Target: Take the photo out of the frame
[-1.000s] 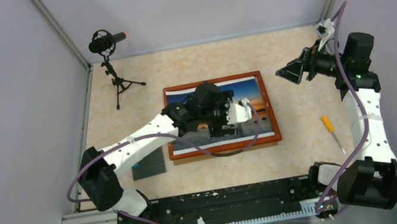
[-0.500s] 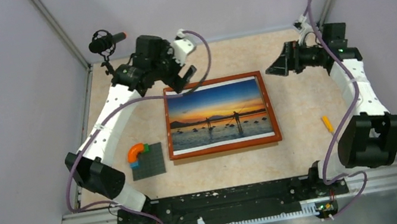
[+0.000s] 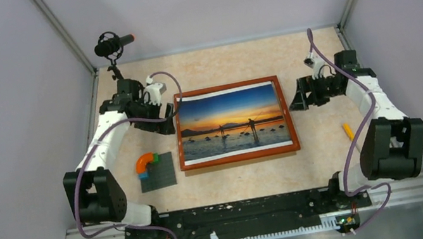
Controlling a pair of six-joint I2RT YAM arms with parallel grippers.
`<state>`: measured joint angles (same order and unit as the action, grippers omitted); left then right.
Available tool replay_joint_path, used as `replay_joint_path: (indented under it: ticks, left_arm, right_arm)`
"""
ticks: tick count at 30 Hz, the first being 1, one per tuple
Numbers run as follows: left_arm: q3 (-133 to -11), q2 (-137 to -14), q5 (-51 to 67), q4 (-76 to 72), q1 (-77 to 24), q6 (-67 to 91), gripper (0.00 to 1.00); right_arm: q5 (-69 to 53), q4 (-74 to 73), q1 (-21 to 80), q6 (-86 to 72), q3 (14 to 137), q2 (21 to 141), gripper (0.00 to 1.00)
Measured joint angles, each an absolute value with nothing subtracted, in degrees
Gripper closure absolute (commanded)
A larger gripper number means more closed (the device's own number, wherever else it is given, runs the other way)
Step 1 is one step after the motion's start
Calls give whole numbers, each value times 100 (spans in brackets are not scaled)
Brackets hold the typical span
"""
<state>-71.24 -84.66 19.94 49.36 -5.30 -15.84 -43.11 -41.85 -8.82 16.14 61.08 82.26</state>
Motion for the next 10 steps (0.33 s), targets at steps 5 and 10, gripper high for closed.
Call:
replay_joint_path:
  ticks: [5,10]
  left_arm:
    - [-6790,-8239,2018,4936,-451,-1332,1]
    - [-6790,-8200,2012,4842,-294,-1160,1]
  right_arm:
    - [-4206,-4158,-1184,1686,5911,8097,10]
    - [-4176,-4112,-1256,1682,5883,8009,10]
